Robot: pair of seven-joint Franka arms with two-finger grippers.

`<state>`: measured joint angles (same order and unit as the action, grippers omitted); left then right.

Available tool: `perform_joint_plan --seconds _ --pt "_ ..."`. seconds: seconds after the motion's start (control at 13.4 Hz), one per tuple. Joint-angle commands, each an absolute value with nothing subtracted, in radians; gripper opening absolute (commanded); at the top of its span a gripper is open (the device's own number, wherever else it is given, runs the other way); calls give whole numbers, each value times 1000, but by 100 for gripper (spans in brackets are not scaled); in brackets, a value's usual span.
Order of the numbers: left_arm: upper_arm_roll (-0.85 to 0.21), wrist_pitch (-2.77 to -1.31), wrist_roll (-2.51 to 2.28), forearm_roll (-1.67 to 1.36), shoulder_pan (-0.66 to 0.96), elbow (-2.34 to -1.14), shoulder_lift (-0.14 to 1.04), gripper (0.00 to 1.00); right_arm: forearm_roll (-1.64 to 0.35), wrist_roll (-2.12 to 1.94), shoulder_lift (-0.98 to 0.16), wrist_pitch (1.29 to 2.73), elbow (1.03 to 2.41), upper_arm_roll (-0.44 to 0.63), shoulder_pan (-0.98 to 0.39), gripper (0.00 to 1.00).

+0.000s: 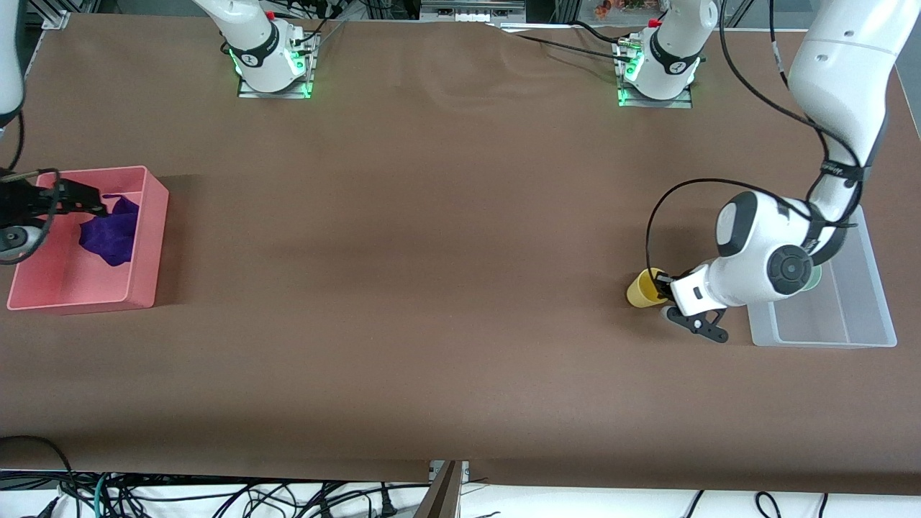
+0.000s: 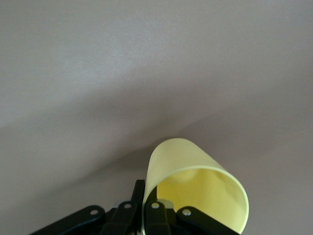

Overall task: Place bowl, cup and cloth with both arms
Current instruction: 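Grasp the yellow cup with the left gripper and carry it into the clear bin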

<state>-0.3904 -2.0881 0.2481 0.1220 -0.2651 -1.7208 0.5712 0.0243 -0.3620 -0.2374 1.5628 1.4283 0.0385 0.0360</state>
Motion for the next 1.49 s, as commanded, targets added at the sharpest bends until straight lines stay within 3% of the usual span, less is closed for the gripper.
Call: perform_joint_plan --seconds 0.0,0.15,0.3,0.82,0.89,0.97,1.19,1.41 --pt "-382 -1779 342 143 -278 -1581 505 0 25 -339 -207 1612 1381 20 54 99" --pt "-367 -1656 487 248 -311 -1507 503 0 34 -341 -167 1638 1390 20 54 99" --pt "-370 -1651 706 360 -404 -1506 497 0 98 -328 -160 1606 1390 2 45 99" --pt "-371 -1946 1068 400 -641 -1656 552 0 46 -87 -130 1415 1390 -38 38 99" --pt "-371 -1966 1068 388 -649 -1672 552 59 32 -74 -130 1402 1388 -38 38 99" --pt "-374 -1970 1071 388 -647 -1667 551 100 28 -40 -130 1398 1388 -40 38 99" --pt "-400 -1954 1071 387 -643 -1658 511 100 37 -5 -136 1391 1384 -41 37 99" --pt "-495 -1797 992 371 -640 -1619 407 100 37 -12 -152 1374 1368 -40 40 99"
